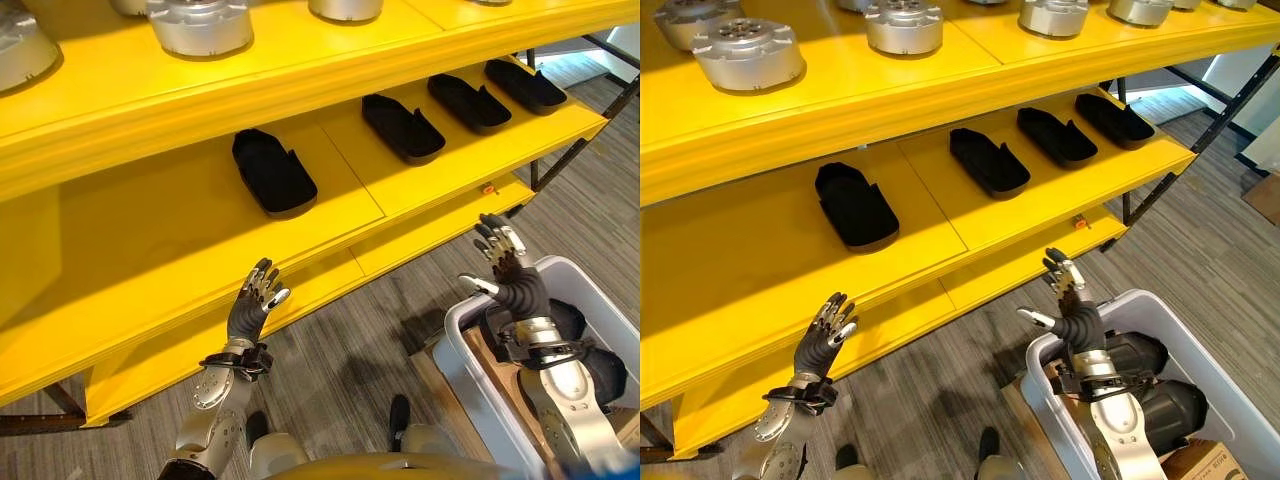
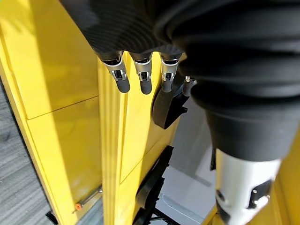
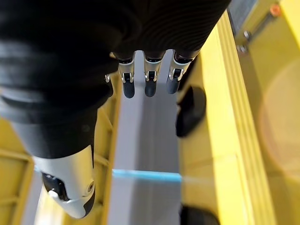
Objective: Move parts from the plastic box to the shelf.
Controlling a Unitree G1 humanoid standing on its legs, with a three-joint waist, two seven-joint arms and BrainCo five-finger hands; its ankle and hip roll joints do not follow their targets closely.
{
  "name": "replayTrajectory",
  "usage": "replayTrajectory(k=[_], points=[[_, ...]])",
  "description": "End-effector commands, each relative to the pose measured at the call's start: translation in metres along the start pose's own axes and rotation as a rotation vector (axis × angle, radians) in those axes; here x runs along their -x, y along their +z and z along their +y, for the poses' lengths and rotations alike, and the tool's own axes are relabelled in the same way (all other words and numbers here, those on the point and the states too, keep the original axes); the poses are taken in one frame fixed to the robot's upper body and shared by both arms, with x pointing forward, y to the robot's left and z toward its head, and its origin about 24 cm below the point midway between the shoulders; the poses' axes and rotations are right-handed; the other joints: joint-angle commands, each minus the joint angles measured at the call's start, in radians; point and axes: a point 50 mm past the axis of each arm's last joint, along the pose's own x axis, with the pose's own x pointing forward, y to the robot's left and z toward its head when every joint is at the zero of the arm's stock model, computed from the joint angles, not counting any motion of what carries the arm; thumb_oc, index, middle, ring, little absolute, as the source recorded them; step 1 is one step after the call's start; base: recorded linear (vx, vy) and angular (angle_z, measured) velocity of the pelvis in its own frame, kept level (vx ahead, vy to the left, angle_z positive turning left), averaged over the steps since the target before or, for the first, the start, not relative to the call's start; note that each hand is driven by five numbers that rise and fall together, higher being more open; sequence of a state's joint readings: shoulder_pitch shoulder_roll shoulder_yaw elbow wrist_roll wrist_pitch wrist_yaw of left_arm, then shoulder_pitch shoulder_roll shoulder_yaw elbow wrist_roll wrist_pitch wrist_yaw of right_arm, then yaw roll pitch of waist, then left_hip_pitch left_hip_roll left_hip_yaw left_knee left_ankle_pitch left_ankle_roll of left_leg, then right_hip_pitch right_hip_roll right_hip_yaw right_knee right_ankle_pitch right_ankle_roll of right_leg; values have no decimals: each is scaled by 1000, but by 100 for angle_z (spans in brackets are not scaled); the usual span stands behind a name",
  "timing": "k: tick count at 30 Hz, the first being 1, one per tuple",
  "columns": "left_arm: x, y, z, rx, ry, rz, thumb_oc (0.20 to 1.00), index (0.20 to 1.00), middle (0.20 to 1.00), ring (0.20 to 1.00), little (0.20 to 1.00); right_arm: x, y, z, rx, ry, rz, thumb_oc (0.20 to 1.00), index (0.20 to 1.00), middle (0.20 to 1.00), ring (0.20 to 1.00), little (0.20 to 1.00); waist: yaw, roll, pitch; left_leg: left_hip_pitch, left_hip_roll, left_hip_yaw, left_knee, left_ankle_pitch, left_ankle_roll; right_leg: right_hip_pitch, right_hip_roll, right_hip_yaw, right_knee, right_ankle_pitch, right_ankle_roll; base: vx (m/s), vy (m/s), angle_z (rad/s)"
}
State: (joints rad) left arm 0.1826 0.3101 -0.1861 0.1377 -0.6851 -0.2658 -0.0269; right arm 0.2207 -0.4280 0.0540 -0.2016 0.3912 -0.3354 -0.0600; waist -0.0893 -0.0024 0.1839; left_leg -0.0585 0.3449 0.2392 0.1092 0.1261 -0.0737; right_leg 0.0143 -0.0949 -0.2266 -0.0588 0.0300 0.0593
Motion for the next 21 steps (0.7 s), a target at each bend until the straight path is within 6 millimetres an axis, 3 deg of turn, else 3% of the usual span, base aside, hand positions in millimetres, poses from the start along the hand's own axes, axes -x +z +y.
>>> replayTrajectory(k=[1, 4, 6, 7, 11, 15, 21], points=[[-4, 19, 3, -51, -4, -105, 1000, 1000, 1000, 1000, 1000, -10, 18, -5, -51, -51, -137, 1000, 1000, 1000, 1000, 1000, 32, -32, 5, -83, -177, -189, 7, -25, -10, -14, 23, 58, 124, -81, -13, 95, -22, -36], [0, 18, 3, -58, -5, -106, 1000, 1000, 1000, 1000, 1000, -14, 10, -4, -81, -42, -112, 1000, 1000, 1000, 1000, 1000, 70, -48, -3, -89, -365, -361, 20, -105, 35, -16, 47, 120, 107, -58, -10, 99, -52, -89], [-1, 20, 3, -58, -10, -117, 1000, 1000, 1000, 1000, 1000, -22, 9, -2, -97, -48, -122, 1000, 1000, 1000, 1000, 1000, 91, -49, -11, -108, -454, -456, 36, -113, 54, -29, 69, 167, 98, -41, -10, 85, -29, -95], [0, 21, 3, -53, -6, -127, 1000, 1000, 1000, 1000, 1000, -30, 10, 2, -126, -48, -138, 1000, 1000, 1000, 1000, 1000, 108, -47, -22, -110, -518, -519, 40, -115, 80, -40, 92, 216, 88, -28, -9, 50, 5, -90], [3, 18, 4, -44, 3, -120, 1000, 1000, 1000, 1000, 1000, -33, 9, 6, -183, -60, -145, 1000, 1000, 1000, 1000, 1000, 110, -49, -38, -70, -498, -483, 3, -120, 102, -38, 115, 265, 78, -18, -8, 72, 43, -138], [6, 14, 8, -47, 20, -85, 1000, 1000, 1000, 1000, 1000, -28, 0, 11, -304, -86, -102, 1000, 1000, 1000, 1000, 1000, 100, -59, -69, -19, -472, -421, -55, -126, 124, -25, 117, 317, 66, -12, -1, 105, 84, -61], [5, 15, 8, -47, 31, -92, 1000, 1000, 1000, 1000, 1000, -26, -3, 14, -311, -88, -84, 1000, 1000, 1000, 1000, 1000, 72, -50, -78, 22, -454, -355, -100, -131, 145, -41, 119, 374, 101, -10, 16, 52, 75, -39]])
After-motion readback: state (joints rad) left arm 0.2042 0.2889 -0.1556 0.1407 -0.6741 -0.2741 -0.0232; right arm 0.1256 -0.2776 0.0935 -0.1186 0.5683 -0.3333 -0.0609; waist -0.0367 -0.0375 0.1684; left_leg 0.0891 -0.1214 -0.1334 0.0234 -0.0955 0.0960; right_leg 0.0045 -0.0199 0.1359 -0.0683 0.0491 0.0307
